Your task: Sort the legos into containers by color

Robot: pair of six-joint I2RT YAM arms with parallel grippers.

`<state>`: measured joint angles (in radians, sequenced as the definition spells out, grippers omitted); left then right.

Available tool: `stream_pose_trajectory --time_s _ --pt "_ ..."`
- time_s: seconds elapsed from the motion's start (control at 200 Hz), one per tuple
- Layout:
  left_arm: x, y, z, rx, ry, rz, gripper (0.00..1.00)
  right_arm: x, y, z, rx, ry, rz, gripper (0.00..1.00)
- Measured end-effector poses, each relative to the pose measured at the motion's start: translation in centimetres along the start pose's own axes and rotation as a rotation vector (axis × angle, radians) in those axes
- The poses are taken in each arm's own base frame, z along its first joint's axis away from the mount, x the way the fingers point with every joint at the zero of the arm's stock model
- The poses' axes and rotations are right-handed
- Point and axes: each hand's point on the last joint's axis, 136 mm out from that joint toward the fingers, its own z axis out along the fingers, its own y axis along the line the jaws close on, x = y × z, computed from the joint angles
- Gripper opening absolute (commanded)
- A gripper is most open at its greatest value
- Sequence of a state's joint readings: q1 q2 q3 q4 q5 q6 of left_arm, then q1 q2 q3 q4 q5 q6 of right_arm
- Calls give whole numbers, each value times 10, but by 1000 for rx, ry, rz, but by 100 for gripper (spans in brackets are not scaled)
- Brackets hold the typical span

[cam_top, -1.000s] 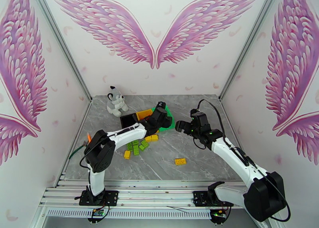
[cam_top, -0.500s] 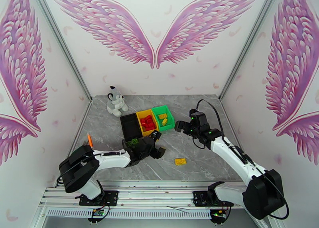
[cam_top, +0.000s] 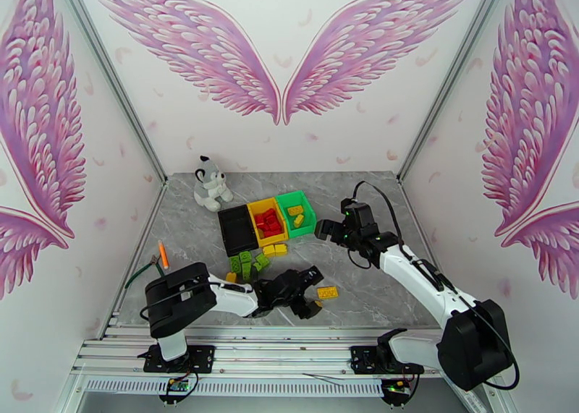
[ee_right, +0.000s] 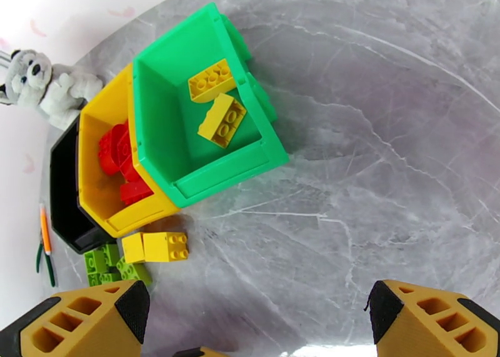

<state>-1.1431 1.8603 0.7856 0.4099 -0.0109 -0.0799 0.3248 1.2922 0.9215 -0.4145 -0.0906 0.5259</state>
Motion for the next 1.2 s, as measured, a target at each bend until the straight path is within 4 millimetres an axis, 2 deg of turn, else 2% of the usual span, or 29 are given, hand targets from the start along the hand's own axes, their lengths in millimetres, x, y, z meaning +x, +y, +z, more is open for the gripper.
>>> stream_pose_trajectory --time_s 0.265,0.42,0.61,0.78,0.88,0.965,1.04,1.2 --pt "-23 -18 29 4 -13 80 81 -2 -3 0 5 -4 8 99" --pt "-25 -21 41 1 -3 97 65 -3 -4 0 8 -5 11 99" --pt "-21 -19 43 -8 13 101 40 -3 -5 0 9 -7 13 99" --pt "-17 -11 35 -40 -12 84 30 -3 -5 0 5 -4 14 99" --pt "-10 1 19 -77 -12 64 26 0 -2 1 -10 13 17 99" --pt "-14 18 2 -122 -37 29 26 2 2 3 -26 45 22 99" --pt "-26 42 -18 -175 -77 -21 26 4 7 5 -46 73 26 99" --pt "-63 107 -61 -327 -181 -139 27 14 19 3 -119 122 37 100"
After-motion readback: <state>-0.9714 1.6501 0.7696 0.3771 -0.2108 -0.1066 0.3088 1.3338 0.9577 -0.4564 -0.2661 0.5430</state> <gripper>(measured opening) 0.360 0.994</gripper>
